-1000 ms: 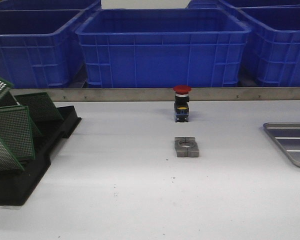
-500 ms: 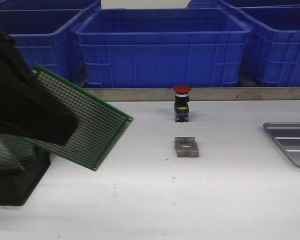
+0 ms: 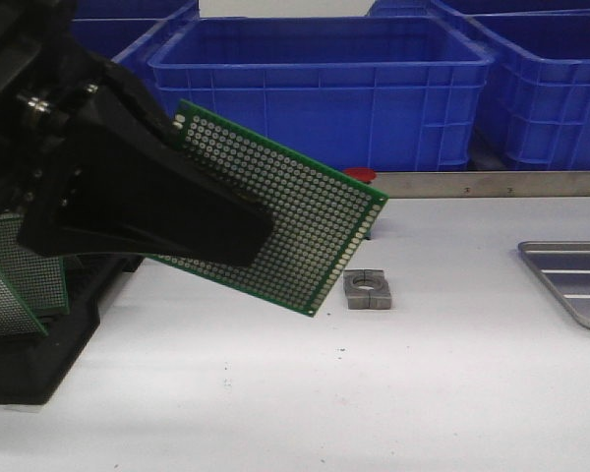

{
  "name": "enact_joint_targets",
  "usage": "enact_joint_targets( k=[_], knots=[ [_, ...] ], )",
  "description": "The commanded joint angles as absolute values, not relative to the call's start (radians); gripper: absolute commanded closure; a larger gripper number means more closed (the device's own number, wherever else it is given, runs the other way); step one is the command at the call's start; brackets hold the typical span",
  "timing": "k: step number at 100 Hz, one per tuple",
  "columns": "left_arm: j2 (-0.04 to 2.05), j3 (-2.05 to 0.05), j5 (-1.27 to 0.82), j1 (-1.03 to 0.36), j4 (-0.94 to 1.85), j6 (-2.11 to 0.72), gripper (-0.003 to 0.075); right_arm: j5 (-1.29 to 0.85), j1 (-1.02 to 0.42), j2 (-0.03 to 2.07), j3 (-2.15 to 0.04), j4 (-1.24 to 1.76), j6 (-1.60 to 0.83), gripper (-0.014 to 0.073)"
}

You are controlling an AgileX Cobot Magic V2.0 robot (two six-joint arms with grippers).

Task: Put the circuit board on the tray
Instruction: 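Lift the green board out of the rack with the left gripper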

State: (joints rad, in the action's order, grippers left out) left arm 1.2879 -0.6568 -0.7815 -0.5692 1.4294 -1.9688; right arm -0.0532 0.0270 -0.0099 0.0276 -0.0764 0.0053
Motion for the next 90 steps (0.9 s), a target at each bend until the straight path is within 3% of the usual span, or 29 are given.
enact_joint_targets(
  k=[1,17,41,67,90],
  knots=[
    [1.270,-0.684,-0.805,-0.578,1.493,-1.973,0.0737,0.045,0.031,-0.030,0.029,-0.087,0.007,0.0655],
    [1.270,-0.684,-0.805,-0.578,1.493,-1.973,0.0737,0.005,0.022,-0.030,-0.004,-0.079,0.008,0.0652],
    [1.270,-0.684,-0.805,-0.578,1.493,-1.973,0.0737,-0.303,0.019,0.029,-0.192,-0.079,0.007,0.0652],
    [1.270,-0.684,-0.805,-0.578,1.493,-1.973,0.0737,-0.519,0.019,0.256,-0.396,-0.055,0.007,0.0655],
    [1.270,-0.684,-0.805,-0.578,1.493,-1.973,0.0737,-0.602,-0.006,0.509,-0.527,0.160,-0.025,0.0646]
  ],
)
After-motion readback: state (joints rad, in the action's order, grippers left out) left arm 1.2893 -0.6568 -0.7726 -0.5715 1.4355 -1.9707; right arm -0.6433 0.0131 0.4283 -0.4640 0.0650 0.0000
